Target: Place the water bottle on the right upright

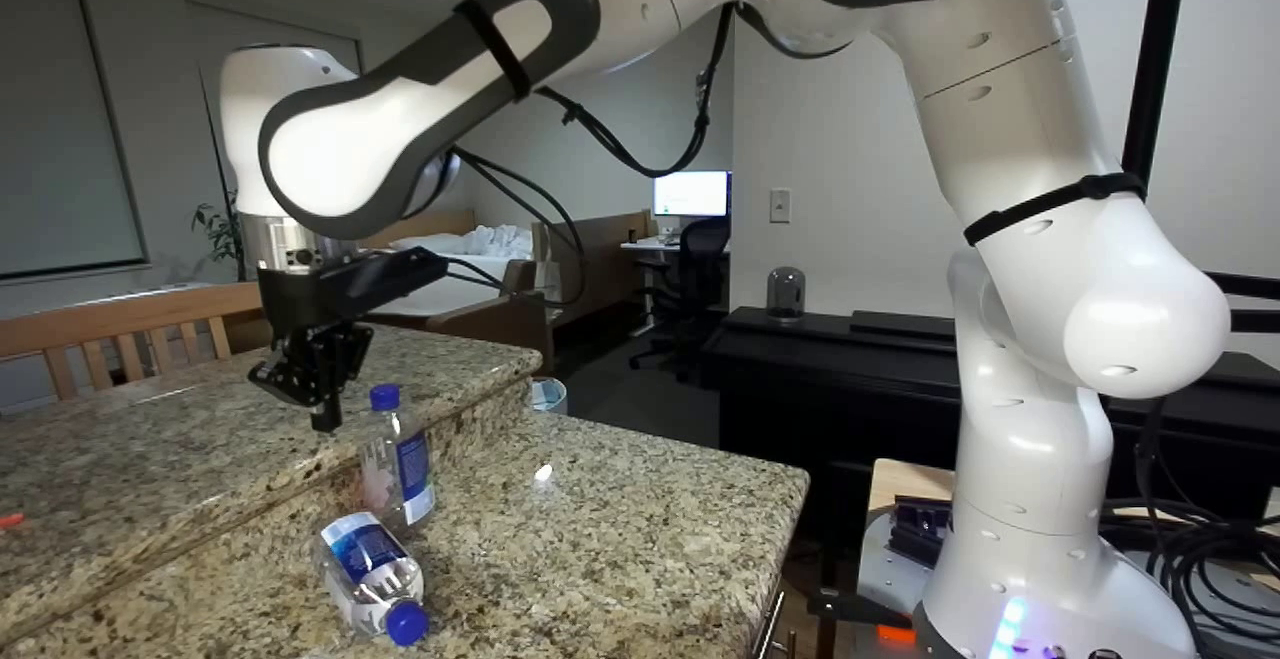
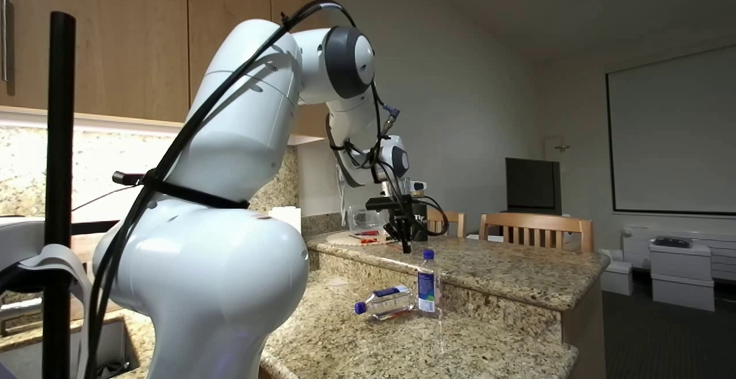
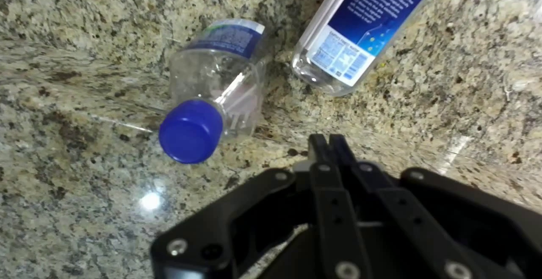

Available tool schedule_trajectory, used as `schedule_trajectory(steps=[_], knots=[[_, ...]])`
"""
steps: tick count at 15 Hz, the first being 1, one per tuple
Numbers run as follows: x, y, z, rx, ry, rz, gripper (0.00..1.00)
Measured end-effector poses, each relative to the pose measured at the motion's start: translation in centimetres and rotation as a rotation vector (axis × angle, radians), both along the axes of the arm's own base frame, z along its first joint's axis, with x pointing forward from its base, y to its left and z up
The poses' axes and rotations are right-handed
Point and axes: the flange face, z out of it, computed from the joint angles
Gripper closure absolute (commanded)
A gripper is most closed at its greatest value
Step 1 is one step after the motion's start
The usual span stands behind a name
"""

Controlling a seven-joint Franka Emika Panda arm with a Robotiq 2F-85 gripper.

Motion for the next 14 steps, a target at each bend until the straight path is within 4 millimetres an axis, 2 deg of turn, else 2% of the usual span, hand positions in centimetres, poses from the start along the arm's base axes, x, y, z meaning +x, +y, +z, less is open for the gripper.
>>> schedule_trajectory(steps=[2, 3, 4, 6, 10, 14], knots=[[-0.8, 0.7, 0.5, 0.03, 0.023, 0.039, 0.94], [-1.5, 1.0, 0.5, 0.052, 0.049, 0.068, 0.68], [-2.4, 1.2, 0.5, 0.075, 0.08, 0.1, 0.68], [-4.8, 1.3, 0.4, 0.11, 0.144, 0.162, 0.56], [-9.3, -0.7, 1.4, 0.156, 0.307, 0.193, 0.31], [-11.7, -3.7, 4.5, 0.161, 0.382, 0.129, 0.05]])
